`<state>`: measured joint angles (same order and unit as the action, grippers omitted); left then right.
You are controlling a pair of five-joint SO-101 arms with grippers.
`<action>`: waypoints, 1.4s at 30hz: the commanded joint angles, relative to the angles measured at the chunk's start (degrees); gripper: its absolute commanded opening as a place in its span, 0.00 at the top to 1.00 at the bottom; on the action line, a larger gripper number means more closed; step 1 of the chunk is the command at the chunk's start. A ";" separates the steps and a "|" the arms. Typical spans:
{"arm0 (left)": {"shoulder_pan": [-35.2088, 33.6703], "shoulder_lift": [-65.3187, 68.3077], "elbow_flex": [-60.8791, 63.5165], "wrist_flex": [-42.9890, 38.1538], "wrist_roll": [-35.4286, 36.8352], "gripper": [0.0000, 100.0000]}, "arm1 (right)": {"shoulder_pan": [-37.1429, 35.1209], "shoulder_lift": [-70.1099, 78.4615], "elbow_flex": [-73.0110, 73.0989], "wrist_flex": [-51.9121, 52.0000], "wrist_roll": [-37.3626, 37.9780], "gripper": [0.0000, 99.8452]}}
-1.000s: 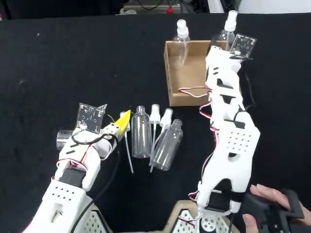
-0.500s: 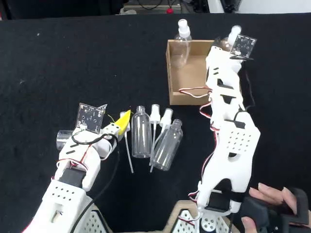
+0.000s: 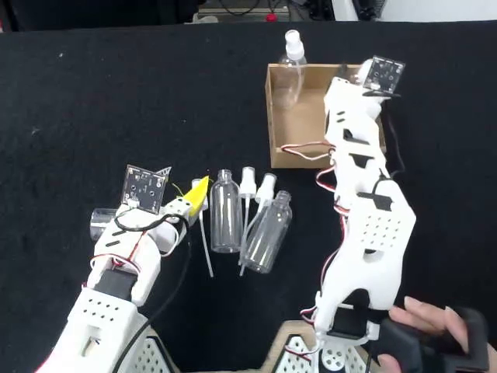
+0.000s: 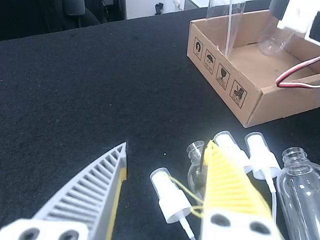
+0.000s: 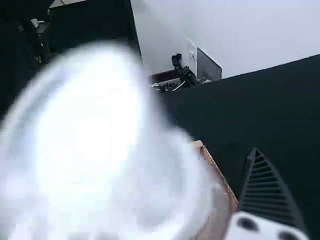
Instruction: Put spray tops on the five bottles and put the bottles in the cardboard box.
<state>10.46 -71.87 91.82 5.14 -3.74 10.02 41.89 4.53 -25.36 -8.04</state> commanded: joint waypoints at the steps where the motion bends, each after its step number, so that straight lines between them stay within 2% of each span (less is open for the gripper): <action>1: 0.84 -0.62 -0.40 -1.41 -0.35 0.76 | -0.62 -5.05 -0.22 0.35 0.70 0.68; 11: 0.84 -0.62 -0.40 -1.41 -0.35 0.76 | 0.35 -4.97 -4.62 0.79 0.62 0.68; 17: 0.84 -0.62 -0.40 -1.32 -0.35 0.76 | 0.35 -4.26 -13.49 13.45 0.53 0.68; 21: 0.84 -0.62 -0.40 -1.32 -0.35 0.76 | 0.44 -0.92 -19.38 17.49 0.53 0.68; 28: 0.84 -0.62 -0.40 -1.32 -0.35 0.76 | 0.35 3.82 -23.78 18.29 0.53 0.68; 42: 0.84 -0.62 -0.40 -1.41 -0.44 0.76 | 0.44 3.91 -23.96 18.29 0.53 0.68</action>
<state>10.46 -71.87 91.82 5.14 -3.74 10.11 47.34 -15.87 -7.60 -7.87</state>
